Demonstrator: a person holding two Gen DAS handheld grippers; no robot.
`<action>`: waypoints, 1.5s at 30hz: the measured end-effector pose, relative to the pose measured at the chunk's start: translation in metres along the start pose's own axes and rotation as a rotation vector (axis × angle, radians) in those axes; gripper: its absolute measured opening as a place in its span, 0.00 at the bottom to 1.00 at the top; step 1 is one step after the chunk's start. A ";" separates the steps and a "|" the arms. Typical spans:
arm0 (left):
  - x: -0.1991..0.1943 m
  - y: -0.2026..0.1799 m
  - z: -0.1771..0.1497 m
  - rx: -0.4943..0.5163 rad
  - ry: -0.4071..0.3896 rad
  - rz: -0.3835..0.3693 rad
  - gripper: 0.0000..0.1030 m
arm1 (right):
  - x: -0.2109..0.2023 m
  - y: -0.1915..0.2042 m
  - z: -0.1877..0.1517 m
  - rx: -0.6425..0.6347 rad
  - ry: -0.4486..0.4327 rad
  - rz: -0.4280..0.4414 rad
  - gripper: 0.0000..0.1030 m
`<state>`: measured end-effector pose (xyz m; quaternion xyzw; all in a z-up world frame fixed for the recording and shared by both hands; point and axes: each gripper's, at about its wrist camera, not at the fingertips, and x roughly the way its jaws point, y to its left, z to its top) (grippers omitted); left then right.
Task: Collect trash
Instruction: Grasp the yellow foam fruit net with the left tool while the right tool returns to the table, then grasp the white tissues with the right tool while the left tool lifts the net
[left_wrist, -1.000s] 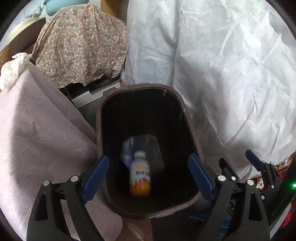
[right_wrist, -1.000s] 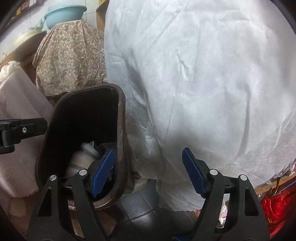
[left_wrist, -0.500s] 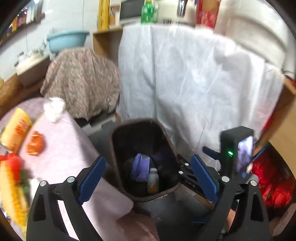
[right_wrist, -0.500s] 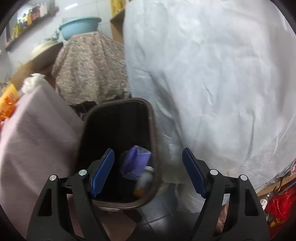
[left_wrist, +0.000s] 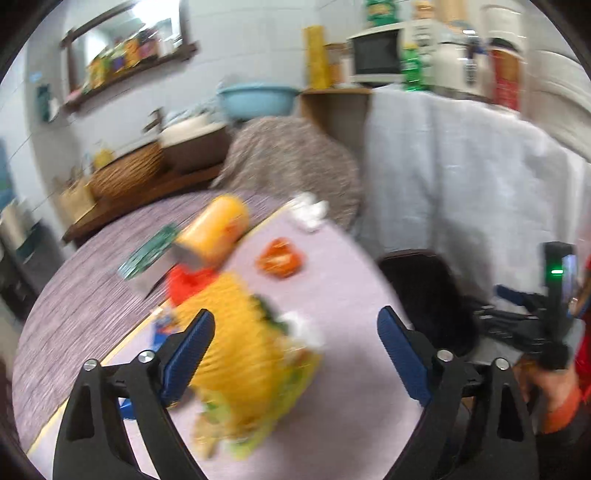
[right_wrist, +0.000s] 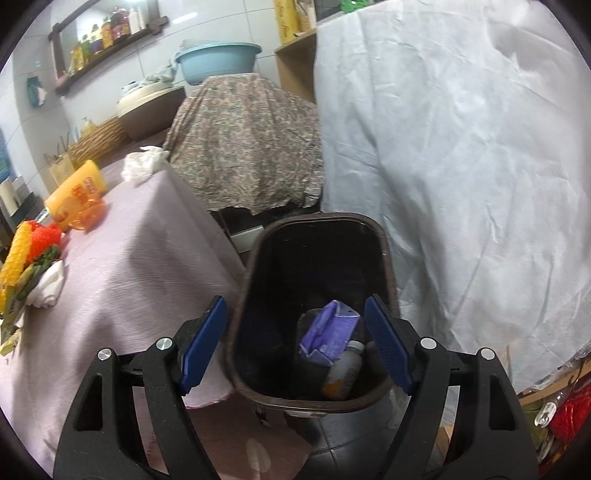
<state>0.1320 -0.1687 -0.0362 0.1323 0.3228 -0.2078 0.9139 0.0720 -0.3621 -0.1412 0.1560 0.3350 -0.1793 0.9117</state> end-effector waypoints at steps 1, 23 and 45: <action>0.006 0.010 -0.002 -0.025 0.023 0.004 0.77 | -0.002 0.004 0.001 -0.005 -0.003 0.008 0.74; 0.029 0.050 -0.020 -0.125 0.091 0.006 0.10 | -0.001 0.092 0.053 -0.099 -0.042 0.320 0.74; -0.017 0.093 -0.020 -0.246 -0.009 -0.037 0.09 | 0.125 0.225 0.137 -0.416 0.093 0.195 0.56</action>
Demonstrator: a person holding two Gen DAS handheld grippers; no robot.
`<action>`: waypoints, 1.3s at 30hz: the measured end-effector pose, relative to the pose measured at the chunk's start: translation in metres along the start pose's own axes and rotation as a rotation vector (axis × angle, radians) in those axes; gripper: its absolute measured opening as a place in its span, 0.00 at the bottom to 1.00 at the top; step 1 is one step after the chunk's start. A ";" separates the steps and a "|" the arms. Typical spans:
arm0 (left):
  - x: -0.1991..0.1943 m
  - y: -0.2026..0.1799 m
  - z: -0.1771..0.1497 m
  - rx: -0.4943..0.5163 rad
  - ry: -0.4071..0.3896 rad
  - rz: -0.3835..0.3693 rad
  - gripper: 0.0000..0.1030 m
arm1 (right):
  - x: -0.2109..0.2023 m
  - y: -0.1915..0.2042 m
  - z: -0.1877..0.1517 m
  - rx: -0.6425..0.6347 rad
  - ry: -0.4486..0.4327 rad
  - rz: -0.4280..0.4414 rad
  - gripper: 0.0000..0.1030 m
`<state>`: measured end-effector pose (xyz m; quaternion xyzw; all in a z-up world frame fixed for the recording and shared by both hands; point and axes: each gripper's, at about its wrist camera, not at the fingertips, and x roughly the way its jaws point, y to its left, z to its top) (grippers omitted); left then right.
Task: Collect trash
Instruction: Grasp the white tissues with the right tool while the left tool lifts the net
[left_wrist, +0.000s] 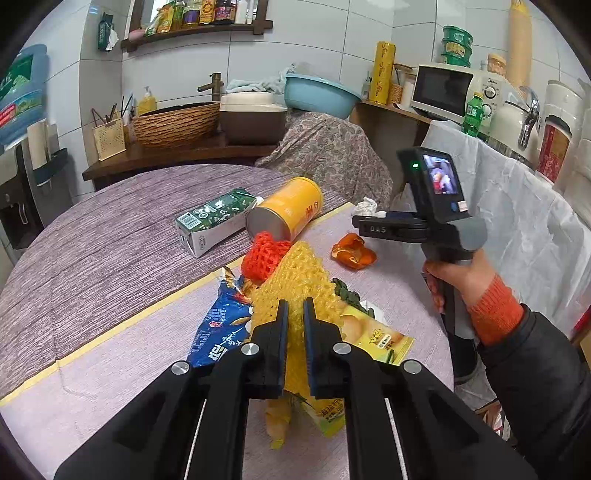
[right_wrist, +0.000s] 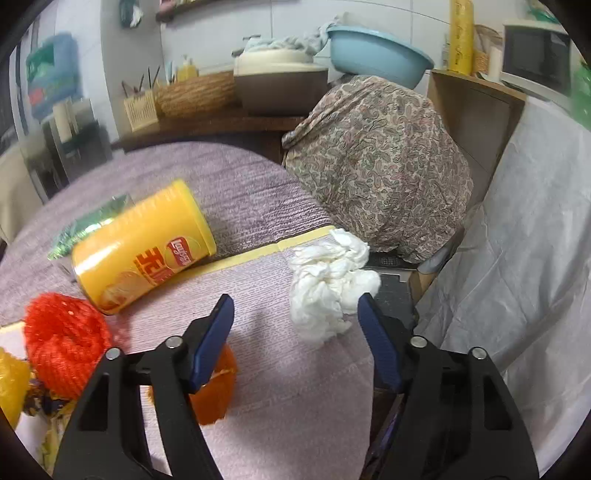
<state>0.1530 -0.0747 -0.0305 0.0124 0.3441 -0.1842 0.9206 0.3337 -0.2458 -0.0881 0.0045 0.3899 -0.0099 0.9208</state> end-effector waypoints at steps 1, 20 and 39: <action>-0.001 0.002 0.000 -0.006 -0.002 -0.001 0.09 | 0.005 0.001 0.000 -0.010 0.015 -0.003 0.49; -0.018 0.013 0.008 -0.041 -0.051 -0.009 0.09 | -0.044 0.000 -0.017 0.004 -0.100 0.037 0.10; -0.049 -0.001 0.022 -0.044 -0.131 -0.105 0.09 | -0.156 0.008 -0.076 0.080 -0.259 0.232 0.08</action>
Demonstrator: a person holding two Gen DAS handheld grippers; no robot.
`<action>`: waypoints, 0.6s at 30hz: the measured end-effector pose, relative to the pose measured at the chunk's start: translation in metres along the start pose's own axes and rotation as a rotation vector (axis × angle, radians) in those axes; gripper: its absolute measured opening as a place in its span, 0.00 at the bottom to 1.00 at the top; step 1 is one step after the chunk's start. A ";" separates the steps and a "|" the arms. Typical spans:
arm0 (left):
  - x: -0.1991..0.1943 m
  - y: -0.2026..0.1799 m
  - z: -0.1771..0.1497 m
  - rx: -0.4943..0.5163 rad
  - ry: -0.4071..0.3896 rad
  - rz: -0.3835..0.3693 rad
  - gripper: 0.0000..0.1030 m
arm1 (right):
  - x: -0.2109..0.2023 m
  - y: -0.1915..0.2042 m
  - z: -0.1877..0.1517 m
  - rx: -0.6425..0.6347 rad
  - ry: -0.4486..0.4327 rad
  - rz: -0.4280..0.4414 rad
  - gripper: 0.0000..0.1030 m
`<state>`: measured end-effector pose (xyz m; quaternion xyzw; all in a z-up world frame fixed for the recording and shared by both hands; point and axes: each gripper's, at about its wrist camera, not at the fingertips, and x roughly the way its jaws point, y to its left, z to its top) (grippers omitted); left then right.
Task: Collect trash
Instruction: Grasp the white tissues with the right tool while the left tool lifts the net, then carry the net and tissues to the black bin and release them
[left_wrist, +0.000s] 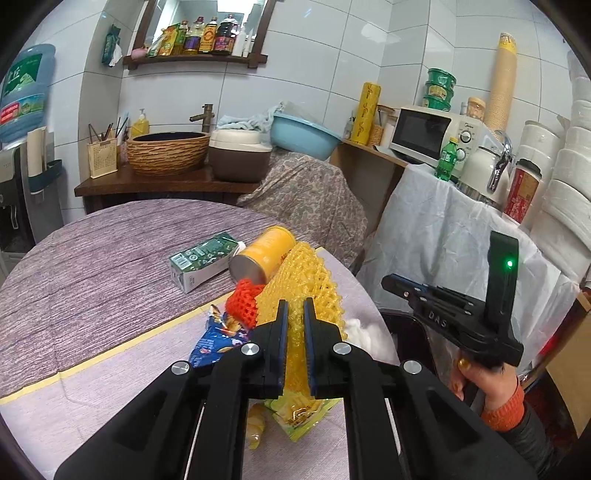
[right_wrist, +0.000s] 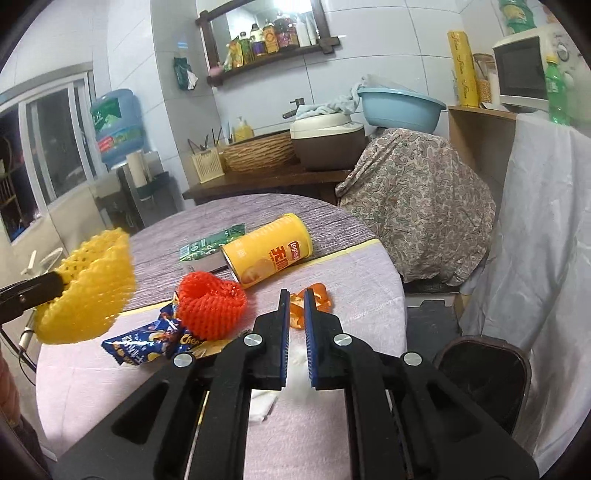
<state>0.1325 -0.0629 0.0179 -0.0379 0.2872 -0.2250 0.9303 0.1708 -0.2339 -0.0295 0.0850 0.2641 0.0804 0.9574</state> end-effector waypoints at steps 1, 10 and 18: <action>0.001 -0.002 0.000 0.000 0.000 -0.008 0.09 | -0.002 -0.002 -0.002 0.007 0.002 -0.001 0.08; 0.008 -0.013 -0.004 0.006 0.020 -0.041 0.09 | 0.001 -0.010 -0.038 0.012 0.071 -0.020 0.75; 0.018 -0.023 -0.004 0.007 0.041 -0.061 0.09 | 0.028 0.004 -0.068 -0.044 0.196 -0.034 0.65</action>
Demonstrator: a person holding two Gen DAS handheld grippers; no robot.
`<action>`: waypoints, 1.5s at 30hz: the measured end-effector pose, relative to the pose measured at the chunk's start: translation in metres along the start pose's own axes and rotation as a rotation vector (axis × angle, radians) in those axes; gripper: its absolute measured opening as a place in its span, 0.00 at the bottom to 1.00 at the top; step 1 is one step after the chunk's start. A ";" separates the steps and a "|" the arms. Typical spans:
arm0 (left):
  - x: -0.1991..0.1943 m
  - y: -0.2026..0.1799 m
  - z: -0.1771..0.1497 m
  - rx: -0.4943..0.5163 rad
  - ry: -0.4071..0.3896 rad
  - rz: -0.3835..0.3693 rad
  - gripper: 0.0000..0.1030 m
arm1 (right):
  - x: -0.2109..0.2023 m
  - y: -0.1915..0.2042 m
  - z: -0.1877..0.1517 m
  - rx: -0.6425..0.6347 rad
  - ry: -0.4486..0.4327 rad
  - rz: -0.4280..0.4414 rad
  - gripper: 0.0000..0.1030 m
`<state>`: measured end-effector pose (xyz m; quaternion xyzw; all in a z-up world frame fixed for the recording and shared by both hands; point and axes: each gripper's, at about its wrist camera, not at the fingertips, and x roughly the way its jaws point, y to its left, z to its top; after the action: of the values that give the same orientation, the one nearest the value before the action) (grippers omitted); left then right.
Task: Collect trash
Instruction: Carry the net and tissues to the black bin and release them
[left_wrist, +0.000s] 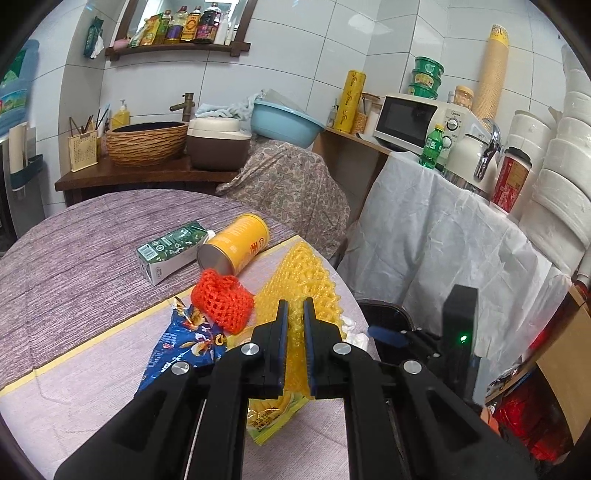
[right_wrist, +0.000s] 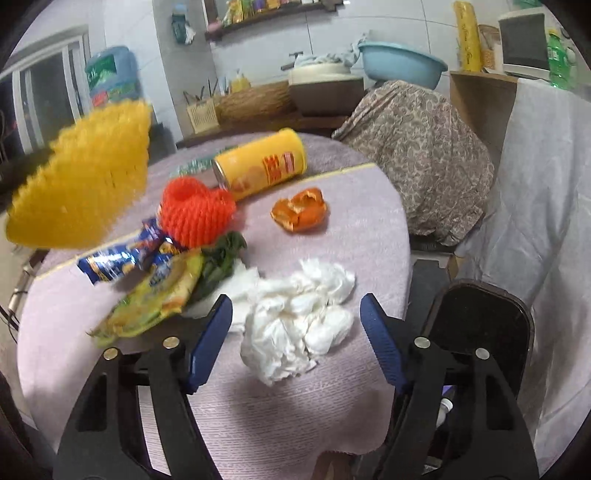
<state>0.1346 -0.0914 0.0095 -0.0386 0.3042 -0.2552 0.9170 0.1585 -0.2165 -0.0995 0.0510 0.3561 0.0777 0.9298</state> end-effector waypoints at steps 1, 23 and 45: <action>0.001 -0.002 0.000 0.003 0.002 -0.004 0.09 | 0.003 0.000 -0.002 0.000 0.009 -0.005 0.60; 0.046 -0.053 0.000 0.040 0.080 -0.161 0.09 | -0.064 -0.061 -0.016 0.193 -0.179 -0.016 0.10; 0.222 -0.184 -0.050 0.162 0.413 -0.226 0.09 | 0.002 -0.209 -0.122 0.539 0.048 -0.285 0.19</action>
<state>0.1762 -0.3564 -0.1087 0.0543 0.4572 -0.3823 0.8011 0.1009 -0.4166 -0.2225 0.2437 0.3892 -0.1496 0.8757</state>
